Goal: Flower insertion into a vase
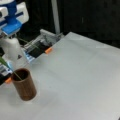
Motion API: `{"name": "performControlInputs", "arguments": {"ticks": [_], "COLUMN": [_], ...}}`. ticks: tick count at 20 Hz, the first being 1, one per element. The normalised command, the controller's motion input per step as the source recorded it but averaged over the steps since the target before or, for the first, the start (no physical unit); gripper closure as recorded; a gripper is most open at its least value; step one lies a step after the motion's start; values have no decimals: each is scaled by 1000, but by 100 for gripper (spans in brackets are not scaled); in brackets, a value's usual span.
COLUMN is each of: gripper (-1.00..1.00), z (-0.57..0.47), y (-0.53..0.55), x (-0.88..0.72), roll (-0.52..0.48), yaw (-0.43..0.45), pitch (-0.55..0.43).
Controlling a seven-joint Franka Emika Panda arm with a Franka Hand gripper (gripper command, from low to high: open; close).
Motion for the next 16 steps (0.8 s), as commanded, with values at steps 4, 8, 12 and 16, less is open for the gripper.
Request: {"name": "performControlInputs", "arguments": {"ticks": [4,8,12,16], "gripper": [100,100,100,100], "z": [-57,-71,-71,-72], "y": [-243,-265,-280,-325], "x": [-161,-135,-111,-82], "roll": [-82,-98,-76,-52], "yaw": [90,70,80,92], "pitch": [-9,-4,-9,-15]}}
